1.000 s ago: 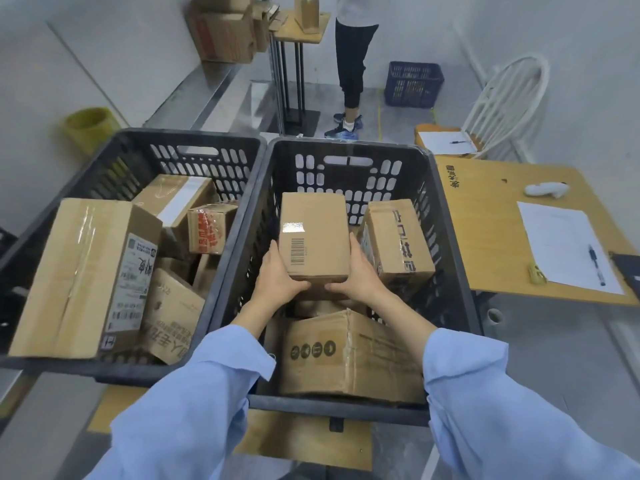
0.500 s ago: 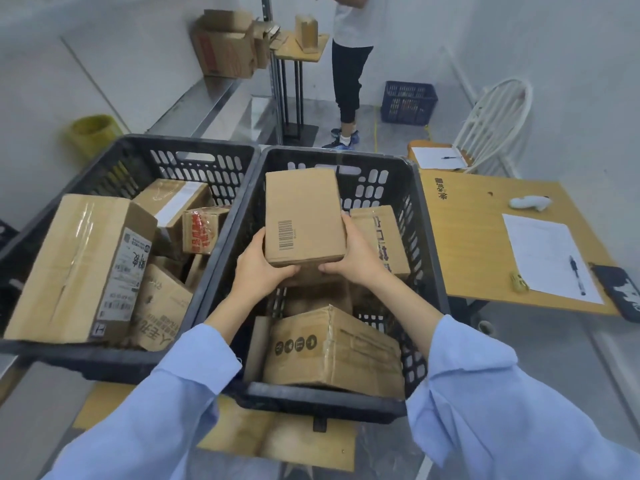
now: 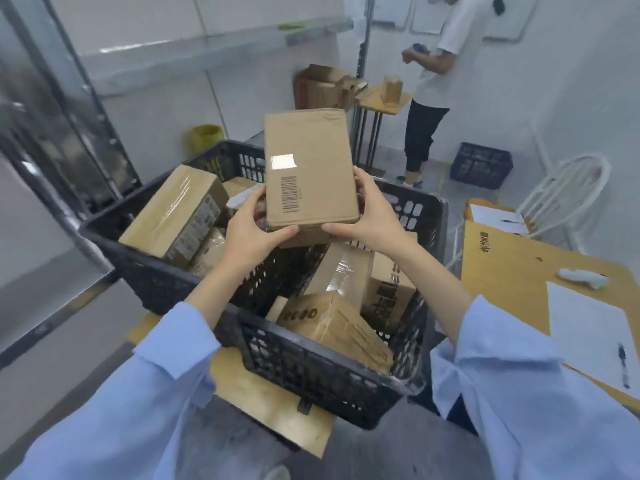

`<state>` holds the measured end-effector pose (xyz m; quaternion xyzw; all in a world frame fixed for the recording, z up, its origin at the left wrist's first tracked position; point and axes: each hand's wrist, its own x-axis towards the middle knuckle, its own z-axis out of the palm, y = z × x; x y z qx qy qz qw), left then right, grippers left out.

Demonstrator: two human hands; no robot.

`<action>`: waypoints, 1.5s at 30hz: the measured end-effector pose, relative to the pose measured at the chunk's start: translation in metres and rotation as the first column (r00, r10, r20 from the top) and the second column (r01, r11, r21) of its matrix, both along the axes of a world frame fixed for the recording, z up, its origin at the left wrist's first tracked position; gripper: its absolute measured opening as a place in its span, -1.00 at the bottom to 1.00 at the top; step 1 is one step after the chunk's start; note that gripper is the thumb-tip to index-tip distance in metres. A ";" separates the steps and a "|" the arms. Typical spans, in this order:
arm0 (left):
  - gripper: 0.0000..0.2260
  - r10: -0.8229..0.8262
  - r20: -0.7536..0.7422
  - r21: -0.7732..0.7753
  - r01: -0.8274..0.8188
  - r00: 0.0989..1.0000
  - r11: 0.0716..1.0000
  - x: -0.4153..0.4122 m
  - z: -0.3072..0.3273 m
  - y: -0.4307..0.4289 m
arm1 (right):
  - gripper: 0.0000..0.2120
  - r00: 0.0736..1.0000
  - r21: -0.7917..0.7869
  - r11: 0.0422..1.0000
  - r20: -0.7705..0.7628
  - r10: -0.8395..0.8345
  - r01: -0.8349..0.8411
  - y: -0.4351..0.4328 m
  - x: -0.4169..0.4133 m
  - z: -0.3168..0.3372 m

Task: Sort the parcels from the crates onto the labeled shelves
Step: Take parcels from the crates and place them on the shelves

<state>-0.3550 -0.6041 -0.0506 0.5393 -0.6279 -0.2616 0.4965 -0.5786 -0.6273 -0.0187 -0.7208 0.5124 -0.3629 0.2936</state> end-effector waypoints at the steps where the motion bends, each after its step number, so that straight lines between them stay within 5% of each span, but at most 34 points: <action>1: -0.29 0.017 -0.028 -0.001 -0.017 0.999 1.000 0.008 0.005 0.011 | 0.00 0.999 -0.001 0.999 0.027 0.038 -0.038 0.004 0.009 0.004; 6: -0.33 0.176 -0.106 0.043 -0.173 0.979 0.984 0.058 0.023 0.071 | 0.03 0.978 -0.031 0.979 0.052 0.204 -0.203 0.025 0.068 0.014; 13: -0.09 0.479 -0.039 0.116 -0.472 0.877 0.874 0.138 0.026 0.172 | 0.02 0.874 0.013 0.874 -0.006 0.486 -0.486 0.068 0.175 0.011; 23: -0.34 0.816 -0.154 0.112 -0.811 0.557 0.574 0.209 0.011 0.347 | -0.16 0.557 0.003 0.559 0.080 0.826 -0.829 0.173 0.323 -0.003; 27: -0.38 0.875 -0.178 0.101 -0.876 0.451 0.472 0.230 0.011 0.410 | 0.02 0.433 0.072 0.427 0.180 0.883 -0.901 0.221 0.368 -0.002; 30: -0.22 0.905 -0.178 0.089 -0.910 0.386 0.406 0.242 0.015 0.464 | 0.06 0.347 0.096 0.337 0.134 0.928 -0.937 0.266 0.401 0.001; 37: -0.19 0.942 -0.214 0.118 -0.950 0.258 0.288 0.258 0.024 0.589 | -0.09 0.187 0.066 0.180 0.143 0.972 -0.982 0.380 0.452 0.006; 45: -0.27 0.963 -0.233 0.164 -0.971 0.133 0.174 0.267 0.030 0.707 | -0.19 0.108 0.150 0.065 0.292 0.950 -0.986 0.490 0.487 0.015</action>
